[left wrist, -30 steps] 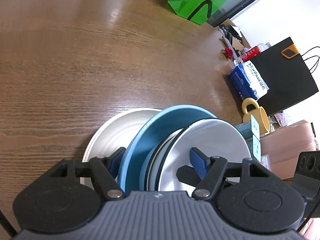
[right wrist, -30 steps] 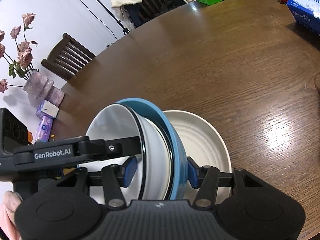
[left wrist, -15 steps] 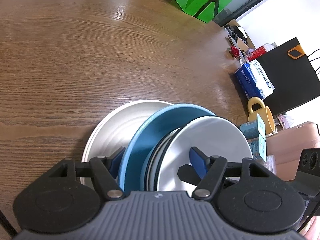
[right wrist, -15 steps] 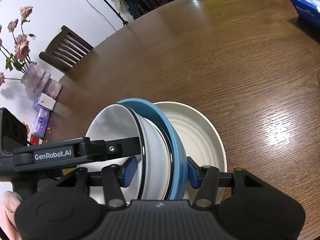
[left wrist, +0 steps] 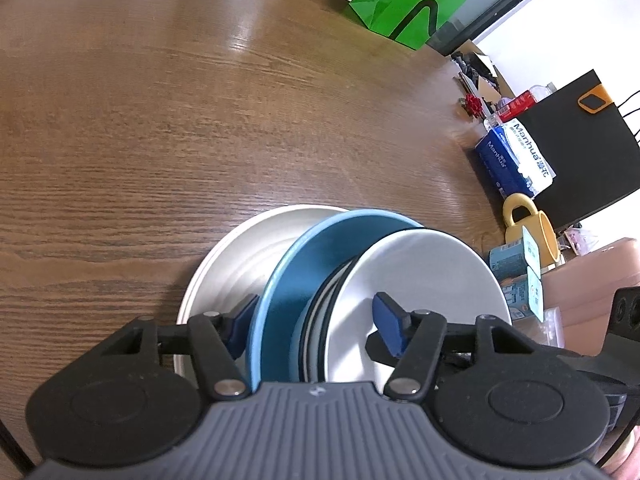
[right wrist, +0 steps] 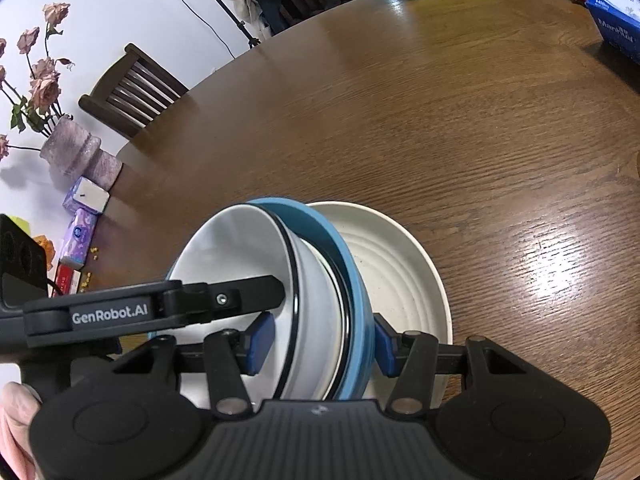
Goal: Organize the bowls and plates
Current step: 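Lower the bowl stack with both grippers onto the cream plate stack, then open both grippers to release the bowls on the plates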
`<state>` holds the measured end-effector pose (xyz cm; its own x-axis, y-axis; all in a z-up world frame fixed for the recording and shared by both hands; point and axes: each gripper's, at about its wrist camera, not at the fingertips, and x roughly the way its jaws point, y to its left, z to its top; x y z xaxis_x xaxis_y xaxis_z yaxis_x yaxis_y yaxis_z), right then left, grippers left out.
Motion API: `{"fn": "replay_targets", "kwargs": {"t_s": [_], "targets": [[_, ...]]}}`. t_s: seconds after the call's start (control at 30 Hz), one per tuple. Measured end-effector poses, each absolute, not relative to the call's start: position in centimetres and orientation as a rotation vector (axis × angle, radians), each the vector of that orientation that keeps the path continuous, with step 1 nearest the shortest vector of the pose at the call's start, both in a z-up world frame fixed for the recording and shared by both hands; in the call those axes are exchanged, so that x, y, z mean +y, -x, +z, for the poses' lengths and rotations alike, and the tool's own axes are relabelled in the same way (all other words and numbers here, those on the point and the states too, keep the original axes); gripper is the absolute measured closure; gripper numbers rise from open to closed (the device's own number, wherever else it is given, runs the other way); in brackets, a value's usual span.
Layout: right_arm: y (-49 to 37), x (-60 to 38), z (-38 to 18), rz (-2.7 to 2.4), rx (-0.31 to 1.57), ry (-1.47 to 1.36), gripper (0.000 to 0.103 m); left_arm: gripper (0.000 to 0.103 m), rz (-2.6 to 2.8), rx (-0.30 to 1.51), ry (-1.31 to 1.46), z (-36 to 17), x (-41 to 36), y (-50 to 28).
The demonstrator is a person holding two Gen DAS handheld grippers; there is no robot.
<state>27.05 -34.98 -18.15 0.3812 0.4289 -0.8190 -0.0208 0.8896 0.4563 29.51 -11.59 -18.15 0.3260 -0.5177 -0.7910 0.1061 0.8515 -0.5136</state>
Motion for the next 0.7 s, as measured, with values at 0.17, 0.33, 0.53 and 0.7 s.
{"fn": "replay_targets", "kwargs": {"t_s": [0.17,0.33,0.53,0.7], "targets": [[-26.8,-34.7,-17.6,0.288,1.134,-0.372,0.053,0.028,-0.400,1.149,0.371,-17.4,-11.6,-29.1],[-26.1,-34.9,-16.5,0.264,1.090,-0.340,0.034,0.013,-0.370,1.100,0.344,-16.1,-11.2,-28.3],[-24.4,-35.4,-14.2,0.240,1.011,-0.270,0.019,0.000,-0.326,1.016,0.311,-13.6,-10.6,-26.4],[-22.6,-35.6,-12.2,0.206,0.932,-0.211,0.008,0.000,-0.304,0.909,0.274,-11.2,-9.7,-24.2]]}}
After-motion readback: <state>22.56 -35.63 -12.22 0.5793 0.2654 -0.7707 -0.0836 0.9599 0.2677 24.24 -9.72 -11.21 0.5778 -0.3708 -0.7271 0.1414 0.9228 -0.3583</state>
